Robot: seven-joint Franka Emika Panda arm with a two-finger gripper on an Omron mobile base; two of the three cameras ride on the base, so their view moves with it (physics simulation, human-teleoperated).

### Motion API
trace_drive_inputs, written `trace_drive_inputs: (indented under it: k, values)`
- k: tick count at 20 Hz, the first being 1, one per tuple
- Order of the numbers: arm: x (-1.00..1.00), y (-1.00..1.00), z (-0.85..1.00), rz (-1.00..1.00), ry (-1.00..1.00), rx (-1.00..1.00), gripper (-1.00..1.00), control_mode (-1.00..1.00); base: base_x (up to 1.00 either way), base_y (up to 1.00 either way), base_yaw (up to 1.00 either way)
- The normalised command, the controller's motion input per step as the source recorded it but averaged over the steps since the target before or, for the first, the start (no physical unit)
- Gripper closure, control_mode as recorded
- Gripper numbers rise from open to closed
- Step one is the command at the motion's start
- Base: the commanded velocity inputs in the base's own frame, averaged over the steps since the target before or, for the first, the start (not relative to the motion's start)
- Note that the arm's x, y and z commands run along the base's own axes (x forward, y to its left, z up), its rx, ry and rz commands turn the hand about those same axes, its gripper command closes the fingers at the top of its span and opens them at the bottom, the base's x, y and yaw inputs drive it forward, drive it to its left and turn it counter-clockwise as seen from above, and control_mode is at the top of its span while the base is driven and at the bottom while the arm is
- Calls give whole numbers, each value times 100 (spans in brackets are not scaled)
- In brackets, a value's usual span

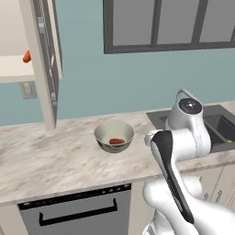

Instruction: Pick the carrots from the cabinet and place them in one bowl. Pick the pear from the sink and place it in the other bowl.

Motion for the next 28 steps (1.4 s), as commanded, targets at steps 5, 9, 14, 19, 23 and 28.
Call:
trace_drive_inputs:
  k: [5,9,14,19,23,28]
  values:
    - [0,0,0,0,0,0,-100,100,-43,13,-3]
    - [0,0,0,0,0,0,-100,100,-40,21,-1]
    - [0,0,0,0,0,0,-100,100,-19,36,0]
    - [0,0,0,0,0,0,-100,100,-1,49,0]
    - [0,0,0,0,0,0,-100,100,0,49,-5]
    - [0,0,0,0,0,0,-100,100,0,52,-16]
